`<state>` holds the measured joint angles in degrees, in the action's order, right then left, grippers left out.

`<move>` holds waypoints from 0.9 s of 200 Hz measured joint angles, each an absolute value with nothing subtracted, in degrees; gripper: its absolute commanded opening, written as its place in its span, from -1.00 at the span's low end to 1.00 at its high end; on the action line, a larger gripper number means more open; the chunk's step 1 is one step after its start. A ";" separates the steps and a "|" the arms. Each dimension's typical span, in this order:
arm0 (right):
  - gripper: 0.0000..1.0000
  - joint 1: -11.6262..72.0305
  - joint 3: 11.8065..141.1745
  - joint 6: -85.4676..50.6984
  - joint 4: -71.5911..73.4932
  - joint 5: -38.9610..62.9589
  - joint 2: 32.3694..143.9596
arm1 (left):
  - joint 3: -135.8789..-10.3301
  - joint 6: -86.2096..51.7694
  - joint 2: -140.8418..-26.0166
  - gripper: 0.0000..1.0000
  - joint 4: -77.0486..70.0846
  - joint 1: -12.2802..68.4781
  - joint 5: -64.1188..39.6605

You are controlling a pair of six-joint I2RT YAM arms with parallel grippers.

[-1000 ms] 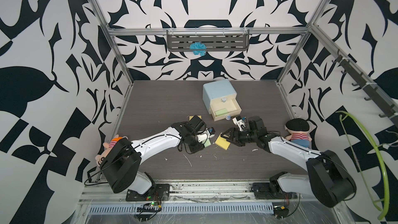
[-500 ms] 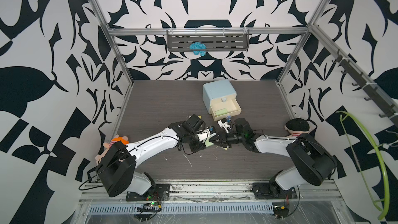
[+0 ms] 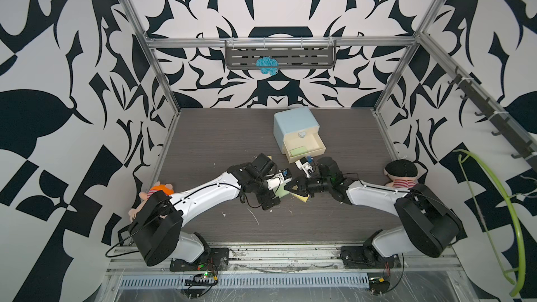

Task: Please put the sticky notes in the drawer by color
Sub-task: Pick up the sticky notes from the center of the board, then place the sticky notes in the drawer.

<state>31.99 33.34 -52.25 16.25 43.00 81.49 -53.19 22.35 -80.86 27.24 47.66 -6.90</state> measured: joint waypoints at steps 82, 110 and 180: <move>-1.00 13.82 44.14 -42.57 -3.33 39.18 70.04 | -44.23 14.96 -73.14 0.99 3.70 48.10 -13.28; -1.00 10.85 49.60 -41.56 -4.84 39.88 73.84 | -44.21 13.63 -77.12 0.99 -0.99 48.58 -13.56; -1.00 9.78 60.42 -39.16 -6.94 38.61 88.75 | -43.53 12.73 -79.48 0.99 -5.32 48.77 -13.54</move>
<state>9.78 60.42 -39.16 -6.94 38.61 88.75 -43.53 12.73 -79.48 -5.32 48.77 -13.54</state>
